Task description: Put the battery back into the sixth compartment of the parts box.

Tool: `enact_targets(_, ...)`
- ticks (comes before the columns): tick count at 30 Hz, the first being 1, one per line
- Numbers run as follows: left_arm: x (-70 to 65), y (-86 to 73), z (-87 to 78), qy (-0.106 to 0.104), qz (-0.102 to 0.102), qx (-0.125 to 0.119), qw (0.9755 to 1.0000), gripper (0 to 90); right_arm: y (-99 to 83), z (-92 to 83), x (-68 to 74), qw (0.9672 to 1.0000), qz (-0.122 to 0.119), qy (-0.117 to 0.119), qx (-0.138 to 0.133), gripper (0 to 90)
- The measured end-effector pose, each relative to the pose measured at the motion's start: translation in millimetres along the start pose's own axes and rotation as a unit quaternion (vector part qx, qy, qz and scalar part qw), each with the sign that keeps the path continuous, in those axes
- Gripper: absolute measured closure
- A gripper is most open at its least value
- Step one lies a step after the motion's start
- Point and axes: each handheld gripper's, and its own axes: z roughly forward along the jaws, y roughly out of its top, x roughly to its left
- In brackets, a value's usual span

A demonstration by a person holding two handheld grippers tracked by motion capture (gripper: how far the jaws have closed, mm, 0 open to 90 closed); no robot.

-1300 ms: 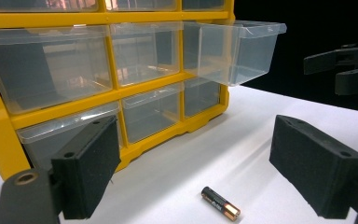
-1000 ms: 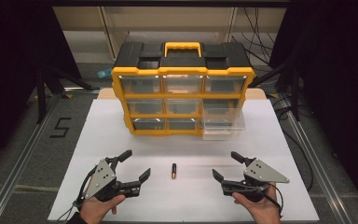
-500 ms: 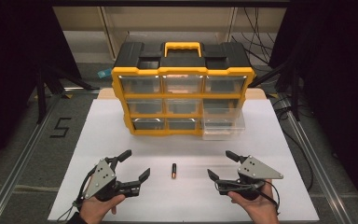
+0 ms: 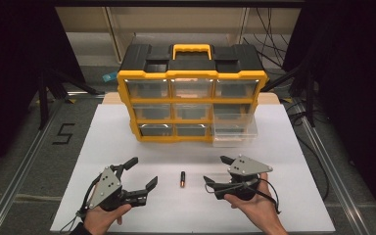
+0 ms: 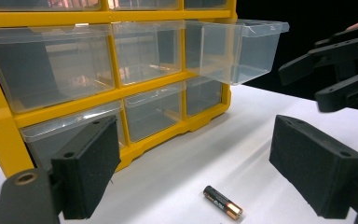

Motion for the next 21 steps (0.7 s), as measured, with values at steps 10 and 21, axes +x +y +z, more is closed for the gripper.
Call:
enact_targets(10, 0.4, 0.2, -0.4, 0.000, 0.000, -0.002, 1.0000, 15.6, 11.9, 36.7, 7.5, 0.9981, -0.002, 0.025, 0.056, 21.5)
enact_targets(21, 1.0, 0.2, -0.6, 0.001, 0.000, -0.004, 1.0000, 15.6, 19.0, 67.3, 15.7, 0.9929, -0.006, 0.047, 0.109, 23.2)
